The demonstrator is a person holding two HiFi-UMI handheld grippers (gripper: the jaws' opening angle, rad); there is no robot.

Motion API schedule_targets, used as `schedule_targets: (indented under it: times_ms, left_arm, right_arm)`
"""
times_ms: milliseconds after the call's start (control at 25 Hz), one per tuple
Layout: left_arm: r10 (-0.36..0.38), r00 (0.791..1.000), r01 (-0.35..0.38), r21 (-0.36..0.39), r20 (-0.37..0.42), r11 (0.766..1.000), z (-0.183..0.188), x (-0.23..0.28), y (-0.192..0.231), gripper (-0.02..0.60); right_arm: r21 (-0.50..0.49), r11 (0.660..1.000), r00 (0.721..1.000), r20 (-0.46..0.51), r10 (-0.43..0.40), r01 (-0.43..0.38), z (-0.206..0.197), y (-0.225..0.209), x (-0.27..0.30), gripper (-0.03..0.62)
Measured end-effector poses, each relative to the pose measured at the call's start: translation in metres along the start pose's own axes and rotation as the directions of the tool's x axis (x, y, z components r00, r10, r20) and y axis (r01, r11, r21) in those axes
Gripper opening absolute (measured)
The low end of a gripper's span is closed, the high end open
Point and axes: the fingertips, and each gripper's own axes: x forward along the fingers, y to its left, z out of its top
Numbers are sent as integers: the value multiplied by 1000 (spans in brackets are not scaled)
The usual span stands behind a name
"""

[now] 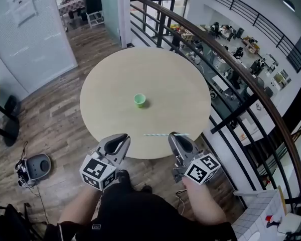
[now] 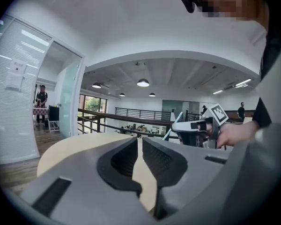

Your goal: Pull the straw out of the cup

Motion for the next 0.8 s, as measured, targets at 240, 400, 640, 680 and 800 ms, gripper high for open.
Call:
schedule_targets:
  times_ms: [240,400,640,680,800]
  left_arm:
    - [3,1000,-4,14,21,1000,16,-23,-9,37]
    - [-20,998,17,56,54,998,30,-28,-18,37]
    - [-24,997,21,51,68,998,32,-38,-2,37]
    - [-21,997,17,48,71,999,32,-39,2,37]
    - [-16,997,12,46,81,999,35,-40,12,37]
  right_arm:
    - [-49,999,999,32,12,-11,14,25,-18,37]
    - [-75,997,998,61,21,-16,24,36,-20,37]
    - [-96,995,997,65,32,-25,27,52,-1,37]
    - [-107,994,997,66,31,-24,28,54,2,37]
    - [-126,992,997,70,24,-15,30,56,7,37]
